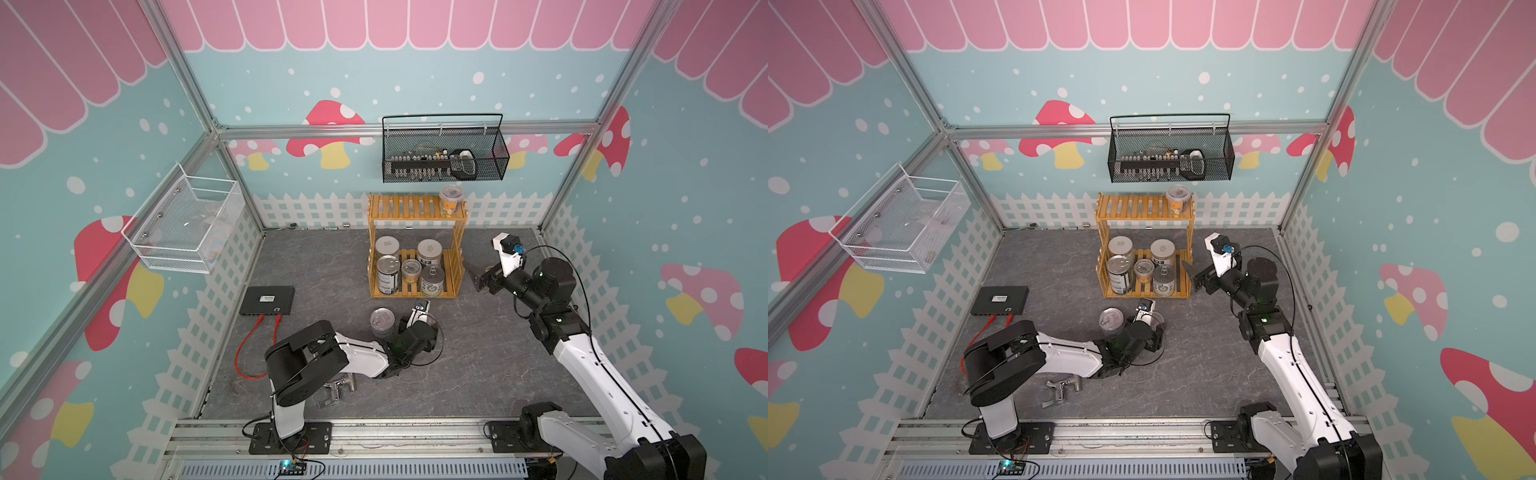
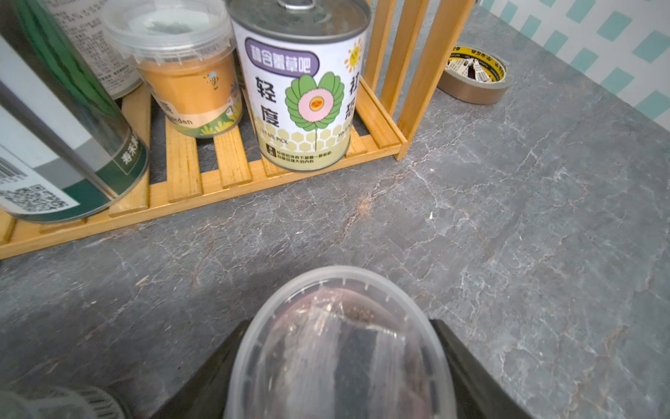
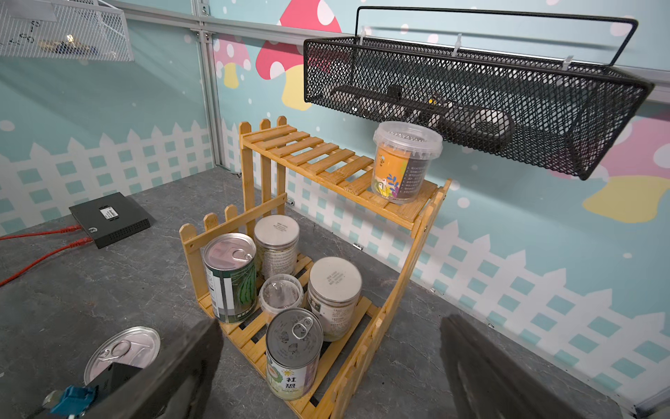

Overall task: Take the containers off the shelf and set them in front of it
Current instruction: Place the container at the center of the board.

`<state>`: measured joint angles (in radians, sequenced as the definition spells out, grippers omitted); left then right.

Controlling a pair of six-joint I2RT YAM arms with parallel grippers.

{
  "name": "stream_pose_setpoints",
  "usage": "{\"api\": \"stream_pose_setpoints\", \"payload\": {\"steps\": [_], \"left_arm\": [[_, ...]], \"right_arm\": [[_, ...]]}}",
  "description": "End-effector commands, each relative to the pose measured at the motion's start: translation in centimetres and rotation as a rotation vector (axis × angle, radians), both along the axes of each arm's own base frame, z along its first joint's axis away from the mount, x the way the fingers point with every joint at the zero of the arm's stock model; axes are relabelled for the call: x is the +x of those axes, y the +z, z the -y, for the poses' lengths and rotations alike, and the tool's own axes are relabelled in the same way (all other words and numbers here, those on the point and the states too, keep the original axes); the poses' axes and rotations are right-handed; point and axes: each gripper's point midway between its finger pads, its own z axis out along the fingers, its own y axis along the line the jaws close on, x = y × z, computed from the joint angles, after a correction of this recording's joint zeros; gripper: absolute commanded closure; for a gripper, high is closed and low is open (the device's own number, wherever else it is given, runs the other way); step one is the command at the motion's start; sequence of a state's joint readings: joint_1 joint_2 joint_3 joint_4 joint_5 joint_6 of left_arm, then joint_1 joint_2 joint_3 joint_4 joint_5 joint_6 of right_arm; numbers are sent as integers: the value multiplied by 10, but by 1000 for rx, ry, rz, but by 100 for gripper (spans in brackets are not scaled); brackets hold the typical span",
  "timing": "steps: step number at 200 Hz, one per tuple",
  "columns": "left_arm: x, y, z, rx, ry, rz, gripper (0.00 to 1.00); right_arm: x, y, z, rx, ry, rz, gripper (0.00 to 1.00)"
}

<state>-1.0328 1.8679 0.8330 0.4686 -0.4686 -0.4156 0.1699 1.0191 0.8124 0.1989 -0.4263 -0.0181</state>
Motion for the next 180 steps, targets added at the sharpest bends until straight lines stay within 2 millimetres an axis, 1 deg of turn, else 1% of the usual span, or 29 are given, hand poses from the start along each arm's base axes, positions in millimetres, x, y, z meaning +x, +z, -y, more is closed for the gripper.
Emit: {"api": "stream_pose_setpoints", "payload": {"steps": [1, 36, 67, 87, 100, 113, 150, 165, 180], "left_arm": [[7, 3, 7, -17, 21, 23, 34], [12, -2, 0, 12, 48, 30, 33], [14, -7, -6, 50, 63, 37, 30], [13, -5, -8, 48, 61, 37, 26], [12, -2, -8, 47, 57, 39, 20], [12, 3, -8, 38, 57, 46, 15], [11, 21, -6, 17, 48, 58, 6], [10, 33, -8, 6, 47, 67, 3], [7, 49, -11, -6, 38, 80, 1]], "right_arm": [[-2, 1, 5, 0, -20, 13, 1], [-2, 1, 5, -7, -20, 15, 1], [-1, 0, 4, -10, -18, 15, 1], [-1, 1, 4, -8, -18, 16, 1], [-1, 2, 4, -6, -17, 18, 1], [-1, 3, 3, -3, -14, 21, 1], [-2, 10, 1, 11, 0, 31, 1], [-2, 13, -1, 16, 13, 33, 1], [-1, 18, -4, 21, 31, 37, 1]]}}
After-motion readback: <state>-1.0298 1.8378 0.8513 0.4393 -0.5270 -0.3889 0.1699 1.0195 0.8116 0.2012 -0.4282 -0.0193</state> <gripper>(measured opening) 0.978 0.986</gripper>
